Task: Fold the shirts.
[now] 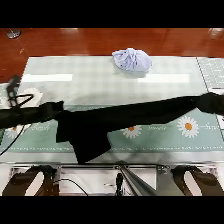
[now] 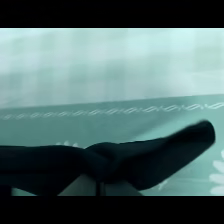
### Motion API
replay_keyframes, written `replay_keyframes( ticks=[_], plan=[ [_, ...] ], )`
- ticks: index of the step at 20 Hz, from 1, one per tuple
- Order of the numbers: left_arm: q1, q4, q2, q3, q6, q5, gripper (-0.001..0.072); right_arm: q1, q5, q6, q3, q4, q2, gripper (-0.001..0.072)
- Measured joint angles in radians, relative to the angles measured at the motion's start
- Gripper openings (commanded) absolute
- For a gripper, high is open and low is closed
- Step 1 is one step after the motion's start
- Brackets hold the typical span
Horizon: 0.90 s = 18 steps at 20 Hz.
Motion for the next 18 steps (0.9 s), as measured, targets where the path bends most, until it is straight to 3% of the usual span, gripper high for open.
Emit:
replay_keyframes(
  ticks=[5,6,7,8,13,18],
  plan=[
    [-0.087,-0.147,-0.314,0.051,0.074,0.2,0.0028,0.0,-0.193,-0.008,0.072,0.053,-0.364,0.0027],
    [-0.102,-0.158,-0.367,0.077,0.08,0.213,0.0107,0.0,-0.211,-0.011,0.105,0.074,-0.439,0.0063],
    [-0.117,-0.171,-0.418,0.107,0.083,0.217,0.0474,0.0,-0.217,-0.012,0.14,0.097,-0.51,0.0353],
    [-0.128,-0.176,-0.46,0.138,0.087,0.209,0.0702,0.0,-0.224,-0.014,0.172,0.116,-0.566,0.0647],
    [-0.051,-0.094,-0.529,0.316,0.096,0.069,0.0703,-0.065,-0.114,-0.048,0.329,0.148,-0.716,0.0619],
    [0.223,0.027,-0.435,0.295,0.088,-0.023,0.0702,-0.263,0.034,-0.049,0.268,0.008,-0.667,0.0619]
  ],
)
